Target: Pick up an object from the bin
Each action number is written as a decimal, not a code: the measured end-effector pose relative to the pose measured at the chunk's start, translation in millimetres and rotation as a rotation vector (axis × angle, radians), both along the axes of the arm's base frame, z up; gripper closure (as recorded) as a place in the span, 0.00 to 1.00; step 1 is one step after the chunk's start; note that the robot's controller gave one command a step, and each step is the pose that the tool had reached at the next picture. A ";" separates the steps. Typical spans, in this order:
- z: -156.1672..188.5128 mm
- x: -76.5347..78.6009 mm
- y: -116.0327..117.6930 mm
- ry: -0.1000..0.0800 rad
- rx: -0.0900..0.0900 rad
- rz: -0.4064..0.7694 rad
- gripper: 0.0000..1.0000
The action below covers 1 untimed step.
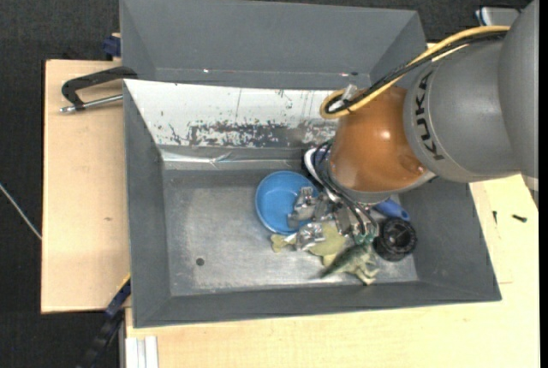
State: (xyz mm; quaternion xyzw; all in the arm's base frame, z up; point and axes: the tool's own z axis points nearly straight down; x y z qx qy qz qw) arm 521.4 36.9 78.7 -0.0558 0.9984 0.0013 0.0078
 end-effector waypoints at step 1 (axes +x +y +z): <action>156.2 -2.4 23.3 0.001 -0.003 0.174 1.00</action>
Offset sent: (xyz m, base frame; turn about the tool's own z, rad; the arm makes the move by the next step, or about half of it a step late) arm -0.0049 0.0219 0.1507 -0.1730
